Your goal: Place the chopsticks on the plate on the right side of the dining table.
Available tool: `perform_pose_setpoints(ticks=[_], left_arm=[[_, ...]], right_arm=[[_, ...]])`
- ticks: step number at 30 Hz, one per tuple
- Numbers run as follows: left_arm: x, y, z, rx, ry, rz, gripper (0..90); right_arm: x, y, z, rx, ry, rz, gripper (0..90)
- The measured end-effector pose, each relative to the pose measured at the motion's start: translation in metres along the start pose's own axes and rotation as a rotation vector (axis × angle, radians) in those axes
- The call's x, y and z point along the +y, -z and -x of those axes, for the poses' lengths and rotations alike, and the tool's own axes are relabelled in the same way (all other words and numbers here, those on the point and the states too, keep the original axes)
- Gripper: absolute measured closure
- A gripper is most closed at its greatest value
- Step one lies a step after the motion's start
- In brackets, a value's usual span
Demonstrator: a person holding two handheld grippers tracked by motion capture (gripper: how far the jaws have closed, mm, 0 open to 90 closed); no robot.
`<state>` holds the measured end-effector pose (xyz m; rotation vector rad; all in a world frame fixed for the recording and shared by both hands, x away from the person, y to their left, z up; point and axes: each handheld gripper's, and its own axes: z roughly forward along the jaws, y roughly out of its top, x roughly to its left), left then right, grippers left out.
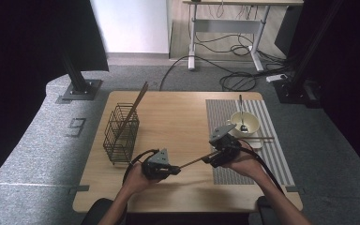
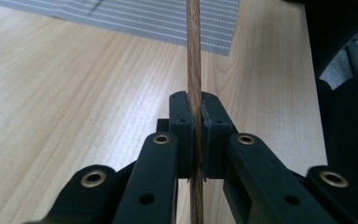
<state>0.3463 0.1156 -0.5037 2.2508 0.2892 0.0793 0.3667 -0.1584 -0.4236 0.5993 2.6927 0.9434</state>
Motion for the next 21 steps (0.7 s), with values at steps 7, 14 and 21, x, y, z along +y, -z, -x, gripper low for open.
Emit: perform_pose_setpoints(ticks=[7, 14, 21], left_arm=[[0.002, -0.003, 0.002, -0.028, -0.002, -0.034, 85.2], [0.003, -0.006, 0.003, -0.044, -0.007, -0.058, 85.2], [0.003, -0.008, 0.004, -0.051, -0.004, -0.067, 85.2]], right_arm=[[0.001, -0.018, -0.016, 0.048, 0.087, -0.059, 35.2], [0.001, -0.032, -0.027, 0.067, 0.147, -0.112, 47.4], [0.0, -0.036, -0.031, 0.077, 0.173, -0.14, 62.7]])
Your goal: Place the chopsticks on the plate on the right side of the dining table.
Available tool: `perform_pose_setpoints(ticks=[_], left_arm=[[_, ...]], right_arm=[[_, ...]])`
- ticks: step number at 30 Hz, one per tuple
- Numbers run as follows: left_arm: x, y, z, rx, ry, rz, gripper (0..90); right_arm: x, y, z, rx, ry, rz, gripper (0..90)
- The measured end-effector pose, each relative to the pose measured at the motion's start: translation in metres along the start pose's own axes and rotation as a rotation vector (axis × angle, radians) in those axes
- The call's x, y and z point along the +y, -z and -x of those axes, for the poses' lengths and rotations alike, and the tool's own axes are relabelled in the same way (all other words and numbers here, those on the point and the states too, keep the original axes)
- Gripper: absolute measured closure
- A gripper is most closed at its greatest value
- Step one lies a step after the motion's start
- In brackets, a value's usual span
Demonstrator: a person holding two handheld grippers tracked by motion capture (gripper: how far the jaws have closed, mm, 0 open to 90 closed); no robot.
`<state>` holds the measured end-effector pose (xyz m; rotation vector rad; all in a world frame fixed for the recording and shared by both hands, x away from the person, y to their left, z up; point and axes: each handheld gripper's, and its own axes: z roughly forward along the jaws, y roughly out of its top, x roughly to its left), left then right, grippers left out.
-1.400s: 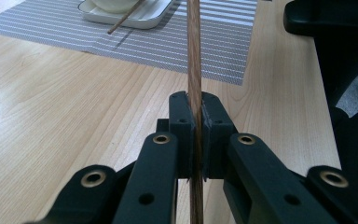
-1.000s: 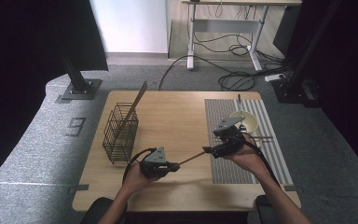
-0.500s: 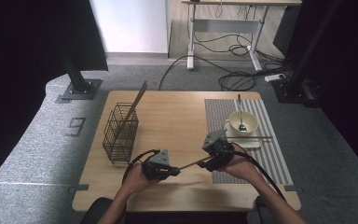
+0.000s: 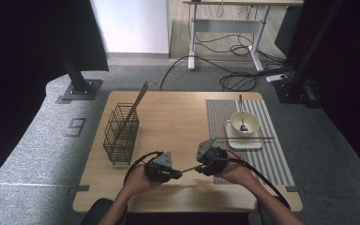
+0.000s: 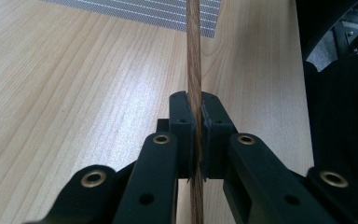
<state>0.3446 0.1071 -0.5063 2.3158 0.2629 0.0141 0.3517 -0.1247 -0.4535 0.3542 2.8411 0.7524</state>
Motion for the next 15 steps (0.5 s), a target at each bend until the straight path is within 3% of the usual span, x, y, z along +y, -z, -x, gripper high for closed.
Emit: perform_pose_setpoints(ticks=[6, 10, 15], left_arm=[[-0.0002, -0.001, 0.0003, 0.008, -0.015, -0.004, 84.6], [-0.0017, -0.0007, -0.0013, 0.028, -0.014, 0.012, 81.9], [-0.0039, 0.0039, -0.0051, 0.064, -0.004, 0.074, 68.1]], right_arm=[[-0.0009, -0.001, -0.0013, 0.006, 0.029, -0.028, 68.6], [-0.0018, -0.0002, -0.0019, 0.041, 0.047, -0.04, 73.8], [-0.0023, 0.0024, -0.0036, 0.1, 0.066, -0.031, 82.7]])
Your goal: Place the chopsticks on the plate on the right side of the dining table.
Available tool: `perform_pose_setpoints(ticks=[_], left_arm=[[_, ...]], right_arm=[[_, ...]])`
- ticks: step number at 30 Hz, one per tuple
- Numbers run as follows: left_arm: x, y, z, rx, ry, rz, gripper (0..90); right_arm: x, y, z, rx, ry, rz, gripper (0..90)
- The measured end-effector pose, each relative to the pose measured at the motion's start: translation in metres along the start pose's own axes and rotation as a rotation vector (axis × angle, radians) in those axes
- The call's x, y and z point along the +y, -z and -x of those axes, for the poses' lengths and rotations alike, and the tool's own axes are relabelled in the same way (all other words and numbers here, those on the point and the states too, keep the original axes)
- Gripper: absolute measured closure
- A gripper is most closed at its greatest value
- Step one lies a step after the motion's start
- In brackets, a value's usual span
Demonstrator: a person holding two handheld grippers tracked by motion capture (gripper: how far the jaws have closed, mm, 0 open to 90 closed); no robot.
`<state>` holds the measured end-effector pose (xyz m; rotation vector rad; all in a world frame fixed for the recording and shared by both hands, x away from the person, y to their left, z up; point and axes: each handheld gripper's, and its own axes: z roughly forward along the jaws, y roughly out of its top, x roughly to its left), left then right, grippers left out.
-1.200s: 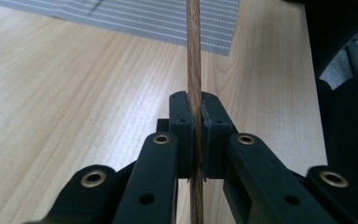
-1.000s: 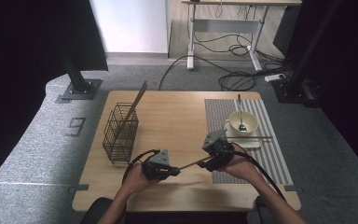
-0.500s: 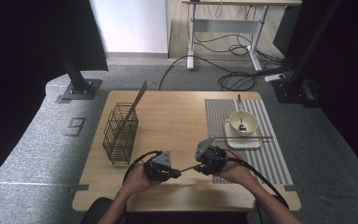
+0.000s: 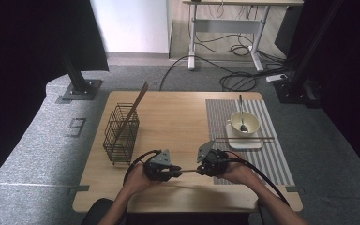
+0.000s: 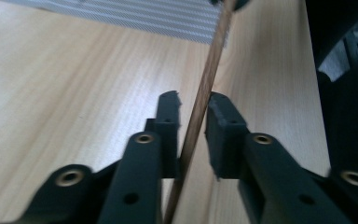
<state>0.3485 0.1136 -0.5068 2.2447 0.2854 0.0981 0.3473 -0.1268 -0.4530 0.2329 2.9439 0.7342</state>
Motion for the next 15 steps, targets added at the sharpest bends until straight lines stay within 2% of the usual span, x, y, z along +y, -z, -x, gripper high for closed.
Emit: perform_pose_setpoints(ticks=[6, 12, 15], left_arm=[[-0.0031, 0.0045, -0.0032, 0.069, 0.024, 0.064, 43.1], [-0.0063, 0.0054, -0.0056, 0.114, 0.081, 0.1, 16.7], [-0.0085, 0.006, -0.0065, 0.133, 0.101, 0.108, 9.5]], right_arm=[[-0.0005, 0.0035, 0.0005, -0.007, -0.004, 0.015, 83.1], [-0.0022, 0.0081, 0.0027, -0.025, -0.023, 0.036, 83.0], [-0.0034, 0.0099, 0.0031, -0.028, -0.023, 0.043, 83.0]])
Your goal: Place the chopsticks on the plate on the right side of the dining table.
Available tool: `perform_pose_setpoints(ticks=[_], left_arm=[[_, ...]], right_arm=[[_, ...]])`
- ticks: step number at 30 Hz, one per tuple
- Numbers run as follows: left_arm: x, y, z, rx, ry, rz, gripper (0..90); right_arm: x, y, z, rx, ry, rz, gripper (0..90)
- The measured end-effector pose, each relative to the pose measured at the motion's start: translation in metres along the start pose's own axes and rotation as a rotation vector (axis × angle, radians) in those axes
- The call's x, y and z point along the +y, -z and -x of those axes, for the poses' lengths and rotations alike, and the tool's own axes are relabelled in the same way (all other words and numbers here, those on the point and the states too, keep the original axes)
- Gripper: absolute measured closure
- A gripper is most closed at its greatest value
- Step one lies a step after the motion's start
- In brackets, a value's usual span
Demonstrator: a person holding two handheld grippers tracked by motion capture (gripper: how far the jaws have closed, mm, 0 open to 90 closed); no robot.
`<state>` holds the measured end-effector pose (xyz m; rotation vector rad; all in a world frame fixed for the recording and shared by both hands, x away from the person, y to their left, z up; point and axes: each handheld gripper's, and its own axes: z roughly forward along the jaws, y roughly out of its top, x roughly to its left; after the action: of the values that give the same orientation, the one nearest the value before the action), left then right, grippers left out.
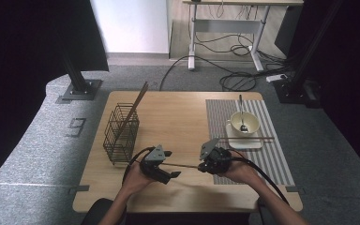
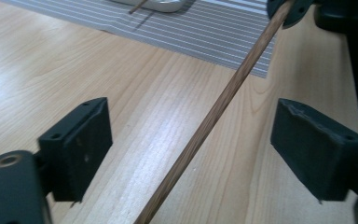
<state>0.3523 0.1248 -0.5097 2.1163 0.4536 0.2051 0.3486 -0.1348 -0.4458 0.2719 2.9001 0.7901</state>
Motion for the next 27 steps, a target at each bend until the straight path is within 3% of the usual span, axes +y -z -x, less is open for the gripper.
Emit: perform_pose_setpoints(ticks=[2, 11, 19, 27], left_arm=[[-0.001, 0.0, -0.001, 0.014, 0.014, 0.005, 0.1], [-0.012, 0.006, -0.01, 0.071, 0.075, 0.038, 0.0], [-0.02, 0.001, -0.013, 0.102, 0.069, -0.006, 0.0], [-0.027, -0.007, -0.015, 0.107, 0.075, -0.057, 0.0]], right_arm=[[-0.001, 0.002, 0.0, 0.0, -0.005, 0.007, 83.0], [-0.014, 0.01, 0.005, -0.03, -0.049, 0.027, 83.0], [-0.027, 0.02, 0.011, -0.071, -0.096, 0.051, 83.0], [-0.045, 0.032, 0.023, -0.131, -0.172, 0.076, 83.0]])
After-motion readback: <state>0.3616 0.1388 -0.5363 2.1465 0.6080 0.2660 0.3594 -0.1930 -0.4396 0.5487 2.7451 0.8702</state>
